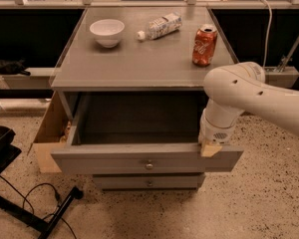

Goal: Open top drawer

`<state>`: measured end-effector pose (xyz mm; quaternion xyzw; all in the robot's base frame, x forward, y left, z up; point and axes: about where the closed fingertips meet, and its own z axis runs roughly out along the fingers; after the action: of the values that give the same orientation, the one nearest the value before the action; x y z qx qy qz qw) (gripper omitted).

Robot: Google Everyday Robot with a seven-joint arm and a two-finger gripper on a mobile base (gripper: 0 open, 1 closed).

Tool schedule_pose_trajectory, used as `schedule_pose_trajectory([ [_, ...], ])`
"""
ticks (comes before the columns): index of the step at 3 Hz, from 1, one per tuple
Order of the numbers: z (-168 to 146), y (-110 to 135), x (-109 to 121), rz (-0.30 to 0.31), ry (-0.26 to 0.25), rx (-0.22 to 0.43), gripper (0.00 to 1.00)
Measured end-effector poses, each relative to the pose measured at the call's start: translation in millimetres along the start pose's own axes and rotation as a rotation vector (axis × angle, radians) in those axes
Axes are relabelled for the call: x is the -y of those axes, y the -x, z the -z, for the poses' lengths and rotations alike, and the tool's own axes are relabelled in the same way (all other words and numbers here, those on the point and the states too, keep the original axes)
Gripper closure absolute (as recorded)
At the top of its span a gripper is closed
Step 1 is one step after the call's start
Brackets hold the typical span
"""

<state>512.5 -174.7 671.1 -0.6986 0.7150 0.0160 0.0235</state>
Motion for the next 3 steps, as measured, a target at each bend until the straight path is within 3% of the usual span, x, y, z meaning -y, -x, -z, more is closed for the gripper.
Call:
schedule_pose_trajectory([
  [1, 10.7, -7.8, -16.0, 0.002, 0.015, 0.013, 1.00],
  [2, 11.4, -7.7, -16.1, 0.002, 0.015, 0.013, 0.83],
  [3, 11.4, -7.7, -16.1, 0.002, 0.015, 0.013, 0.59],
])
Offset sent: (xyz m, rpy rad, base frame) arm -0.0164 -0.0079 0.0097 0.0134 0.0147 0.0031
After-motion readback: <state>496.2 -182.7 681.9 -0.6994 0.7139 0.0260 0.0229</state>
